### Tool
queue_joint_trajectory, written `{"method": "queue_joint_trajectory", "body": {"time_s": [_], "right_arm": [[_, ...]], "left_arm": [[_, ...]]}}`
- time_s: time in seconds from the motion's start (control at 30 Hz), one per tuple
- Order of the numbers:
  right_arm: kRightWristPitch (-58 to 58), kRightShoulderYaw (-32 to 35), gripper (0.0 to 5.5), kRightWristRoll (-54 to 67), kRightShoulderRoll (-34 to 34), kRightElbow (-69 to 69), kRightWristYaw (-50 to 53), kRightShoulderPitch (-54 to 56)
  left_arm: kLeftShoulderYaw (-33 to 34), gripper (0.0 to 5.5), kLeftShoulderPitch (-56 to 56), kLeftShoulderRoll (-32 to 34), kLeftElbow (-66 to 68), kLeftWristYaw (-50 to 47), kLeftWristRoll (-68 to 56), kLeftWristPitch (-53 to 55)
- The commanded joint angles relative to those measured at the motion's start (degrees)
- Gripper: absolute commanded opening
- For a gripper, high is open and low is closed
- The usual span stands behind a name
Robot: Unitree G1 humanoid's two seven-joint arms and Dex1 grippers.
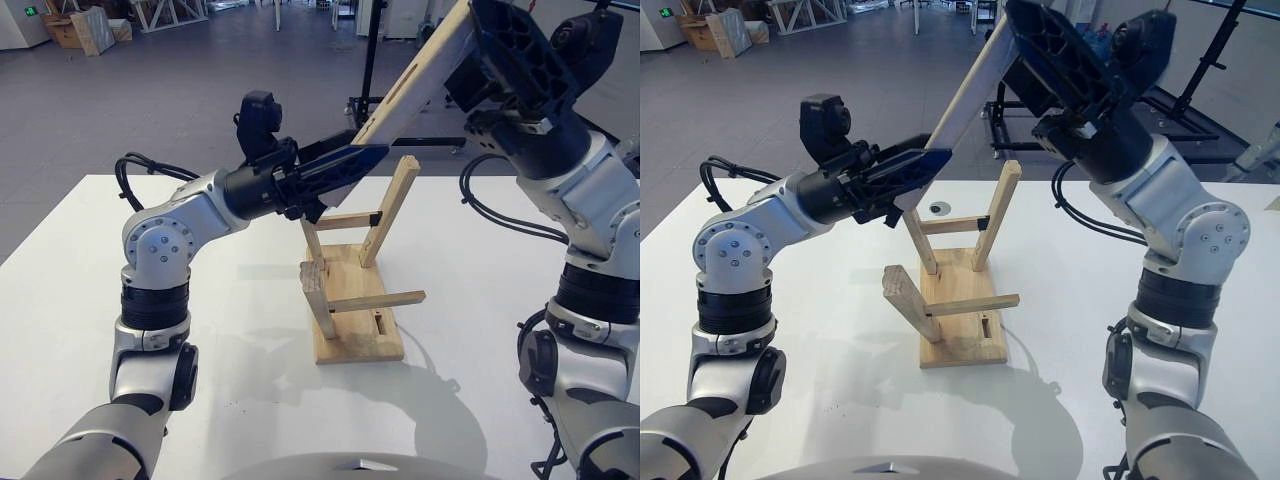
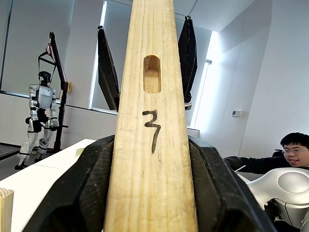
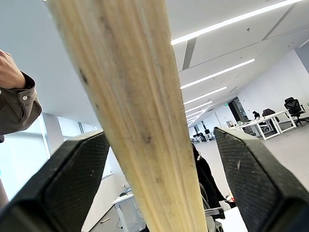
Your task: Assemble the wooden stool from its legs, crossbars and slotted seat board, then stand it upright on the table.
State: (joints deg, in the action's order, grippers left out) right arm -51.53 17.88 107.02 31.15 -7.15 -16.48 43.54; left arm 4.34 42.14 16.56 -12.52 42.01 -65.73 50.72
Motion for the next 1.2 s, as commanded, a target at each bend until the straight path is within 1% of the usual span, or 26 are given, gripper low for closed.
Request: {"method": "queue_joint_trajectory", "body": {"time_s": [0.03,0.27,0.5,0.9,1.07,1.2], "right_arm": [[-1.27,-0.02,3.84,0.98,1.39,0.43,-0.46,-0.33],[-1.83,-0.24,3.84,0.09,2.31,1.32,-1.01,0.01],[-2.17,-1.20,3.84,-5.40,3.05,-0.72,-3.03,-1.78],[-1.85,-0.52,3.84,-2.30,2.39,-0.44,-2.11,-1.65],[-1.19,-0.08,2.90,-0.59,2.54,-0.36,-0.43,-1.43],[-1.04,0.10,2.29,-0.15,2.60,-0.03,0.02,-1.30]], "left_arm": [[-0.45,2.05,0.89,-0.32,-0.14,-0.40,0.24,0.10],[-1.10,2.05,0.53,-0.61,-0.38,-0.26,0.88,0.02],[-2.12,2.05,-0.35,-1.01,-1.09,-0.53,2.00,-0.19],[-2.22,2.05,-0.82,-1.04,-1.16,-0.60,2.22,-0.18],[-2.47,2.05,-1.22,-1.19,-1.50,-0.66,2.47,-0.26],[-2.49,2.05,-1.38,-1.35,-1.69,-0.70,2.56,-0.17]]}}
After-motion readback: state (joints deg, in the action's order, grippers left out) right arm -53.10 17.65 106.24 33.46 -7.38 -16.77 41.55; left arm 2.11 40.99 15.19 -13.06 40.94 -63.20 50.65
